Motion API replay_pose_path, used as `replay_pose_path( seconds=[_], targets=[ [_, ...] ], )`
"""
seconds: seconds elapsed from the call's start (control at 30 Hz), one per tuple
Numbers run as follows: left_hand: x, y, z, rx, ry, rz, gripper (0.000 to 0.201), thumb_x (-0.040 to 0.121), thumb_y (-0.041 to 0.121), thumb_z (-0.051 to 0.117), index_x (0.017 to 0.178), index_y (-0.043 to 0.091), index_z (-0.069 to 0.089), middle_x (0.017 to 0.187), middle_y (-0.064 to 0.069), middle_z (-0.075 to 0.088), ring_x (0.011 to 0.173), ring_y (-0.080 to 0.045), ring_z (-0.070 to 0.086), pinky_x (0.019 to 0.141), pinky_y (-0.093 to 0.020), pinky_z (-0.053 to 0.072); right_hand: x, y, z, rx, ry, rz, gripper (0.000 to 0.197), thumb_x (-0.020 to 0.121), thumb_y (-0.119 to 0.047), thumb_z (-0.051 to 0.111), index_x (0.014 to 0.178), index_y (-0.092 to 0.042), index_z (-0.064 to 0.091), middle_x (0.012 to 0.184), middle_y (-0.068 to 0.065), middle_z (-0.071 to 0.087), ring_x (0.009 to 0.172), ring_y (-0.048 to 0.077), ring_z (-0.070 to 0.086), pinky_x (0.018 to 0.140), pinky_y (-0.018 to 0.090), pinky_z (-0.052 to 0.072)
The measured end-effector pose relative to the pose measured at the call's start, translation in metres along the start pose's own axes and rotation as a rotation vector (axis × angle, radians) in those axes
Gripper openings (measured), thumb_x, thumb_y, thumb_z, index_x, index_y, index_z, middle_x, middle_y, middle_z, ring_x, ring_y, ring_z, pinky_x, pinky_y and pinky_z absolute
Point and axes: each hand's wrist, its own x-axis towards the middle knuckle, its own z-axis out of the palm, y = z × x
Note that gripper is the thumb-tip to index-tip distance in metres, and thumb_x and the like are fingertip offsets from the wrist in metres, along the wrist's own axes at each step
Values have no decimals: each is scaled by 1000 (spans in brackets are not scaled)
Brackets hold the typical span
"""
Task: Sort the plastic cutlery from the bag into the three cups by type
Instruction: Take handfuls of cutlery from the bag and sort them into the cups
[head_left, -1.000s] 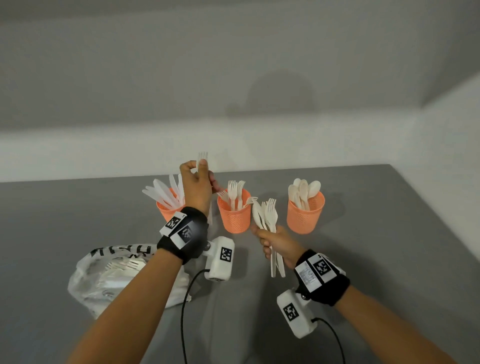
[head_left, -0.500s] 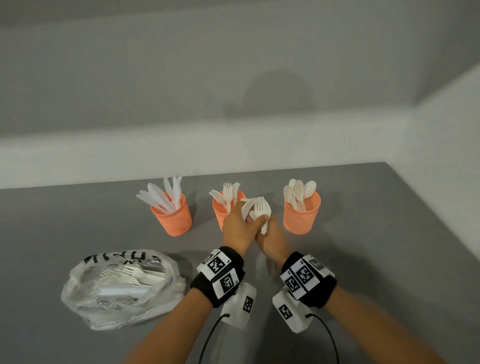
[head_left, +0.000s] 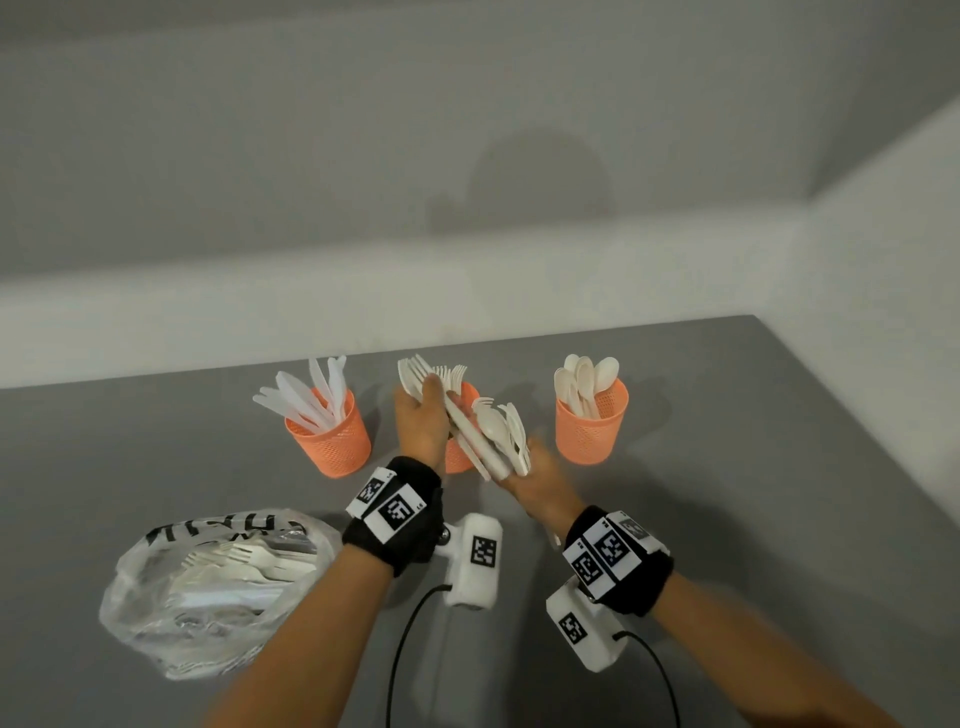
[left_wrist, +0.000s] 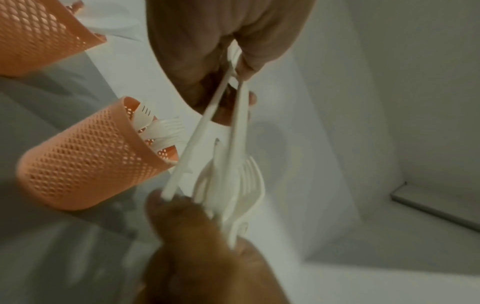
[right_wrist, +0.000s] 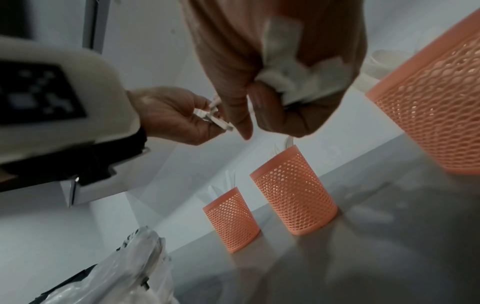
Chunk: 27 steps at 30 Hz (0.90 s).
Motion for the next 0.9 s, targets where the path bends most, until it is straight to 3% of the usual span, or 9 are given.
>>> replay_pose_path(
  seconds=[0.07,0.17,0.37,0.4,0.5,0.57,0.67,0.77,0.9],
  targets=[
    [3,5,-1,-38,5,0,29,97,9,37,69,8,44,40,5,49,37,-10,49,38,-20,42,-1,1,3,-6,-4,20,35,85,-18,64,112,-4,49,80,1,52,75,16,50,72,34,43],
    [0,11,0,70,-34,23,10,94,6,46,84,8,47,37,9,42,29,-2,35,33,-14,29,-2,3,2,-76,91,-22,27,88,-14,58,110,-2,47,81,-1,51,75,16,49,72,29,38],
    [-31,-4,15,328,-198,20,14,81,13,67,68,15,62,56,8,54,47,0,51,53,-18,42,2,3,-3,-173,227,-115,25,89,-15,50,111,-3,43,84,6,59,77,25,58,67,34,45],
    [-36,-8,19,337,-216,8,10,80,15,69,71,15,64,58,7,57,52,-3,55,58,-23,47,2,2,-2,-185,222,-130,27,89,-22,49,109,-6,42,85,7,61,77,27,60,68,37,48],
    [-43,-14,28,294,-201,-16,7,84,13,64,90,12,65,84,-17,68,79,-35,65,76,-47,53,1,1,0,-193,202,-87,44,79,-54,42,106,-20,38,90,3,63,81,24,64,73,45,54],
    [-40,-15,28,249,-187,-92,16,90,15,56,101,7,63,79,-20,66,70,-35,62,61,-43,51,1,0,-2,-109,193,-63,47,77,-51,53,110,-21,41,95,-1,61,87,21,63,78,42,54],
    [-31,-14,22,51,-179,-285,21,96,16,41,81,9,53,51,-3,42,35,-7,37,34,-18,28,1,-1,-8,-15,180,-63,43,80,-22,68,114,-10,45,96,-1,60,91,19,61,81,33,51],
    [-28,-18,22,-59,-169,-365,27,97,21,38,76,8,49,55,-3,41,34,-6,34,30,-15,22,0,-1,-7,-61,206,-108,41,78,-26,70,109,-10,50,90,-3,61,86,16,63,77,35,53],
    [-39,-18,29,19,-230,-241,19,91,28,55,84,11,57,56,1,43,35,-1,39,33,-12,29,0,-1,-4,-121,172,-125,42,80,-29,64,113,-9,49,89,-5,62,86,19,65,78,41,54]
  ],
)
